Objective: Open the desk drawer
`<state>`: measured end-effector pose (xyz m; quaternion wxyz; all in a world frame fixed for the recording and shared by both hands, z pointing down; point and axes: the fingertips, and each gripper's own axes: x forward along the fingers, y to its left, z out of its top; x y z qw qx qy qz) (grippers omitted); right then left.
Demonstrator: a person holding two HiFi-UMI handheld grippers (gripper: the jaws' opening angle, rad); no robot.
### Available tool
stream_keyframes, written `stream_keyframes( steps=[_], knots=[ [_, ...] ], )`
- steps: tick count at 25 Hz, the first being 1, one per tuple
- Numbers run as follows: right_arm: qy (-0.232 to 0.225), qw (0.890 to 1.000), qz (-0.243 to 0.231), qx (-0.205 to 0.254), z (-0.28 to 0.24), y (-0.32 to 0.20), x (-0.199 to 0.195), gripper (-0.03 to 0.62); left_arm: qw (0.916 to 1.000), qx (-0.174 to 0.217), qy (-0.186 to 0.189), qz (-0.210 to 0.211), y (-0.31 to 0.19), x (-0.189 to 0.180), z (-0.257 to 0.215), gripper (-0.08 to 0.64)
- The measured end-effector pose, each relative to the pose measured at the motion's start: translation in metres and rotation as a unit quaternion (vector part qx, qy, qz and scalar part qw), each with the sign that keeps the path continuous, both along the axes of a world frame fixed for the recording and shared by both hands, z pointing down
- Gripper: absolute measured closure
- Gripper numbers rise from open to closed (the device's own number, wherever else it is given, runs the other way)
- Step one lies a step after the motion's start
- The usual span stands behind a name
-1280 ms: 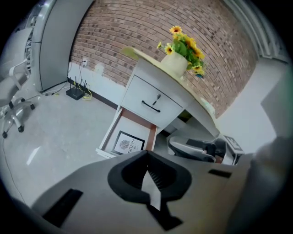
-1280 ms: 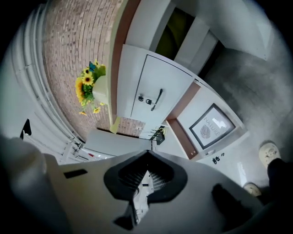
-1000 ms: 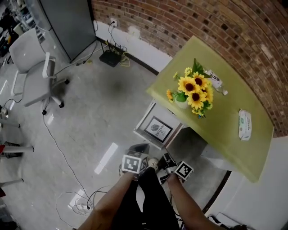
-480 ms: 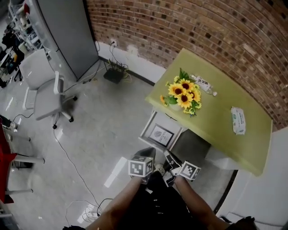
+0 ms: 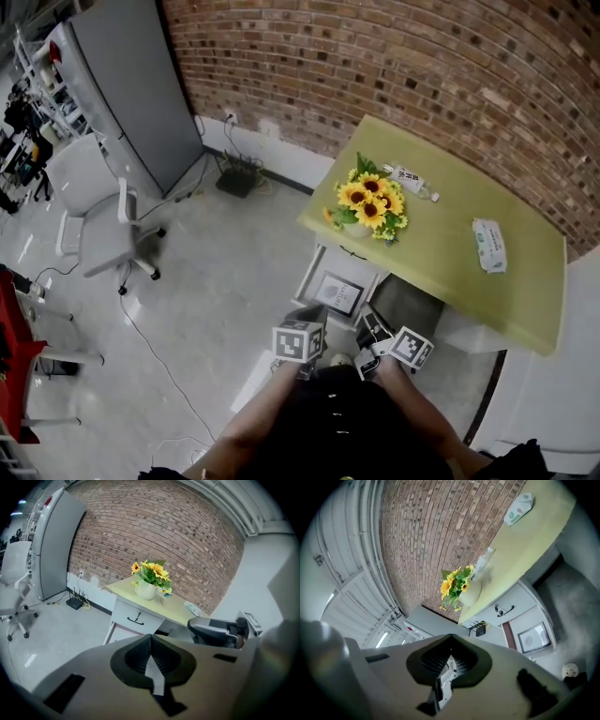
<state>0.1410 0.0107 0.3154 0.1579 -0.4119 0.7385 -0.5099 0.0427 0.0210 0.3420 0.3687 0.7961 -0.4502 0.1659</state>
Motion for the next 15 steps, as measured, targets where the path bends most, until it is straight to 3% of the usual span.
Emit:
stream_keyframes(
  steps=[5, 15],
  knots=[
    [0.013, 1.0, -0.017, -0.019, 0.008, 0.003, -0.004, 0.58, 0.9998, 0.007, -0.016, -0.002, -0.004, 0.002, 0.0, 0.551],
    [-0.012, 0.999, -0.025, -0.019, 0.01, 0.006, -0.006, 0.58, 0.9994, -0.004, -0.031, 0.013, 0.004, 0.011, 0.007, 0.551]
  ],
)
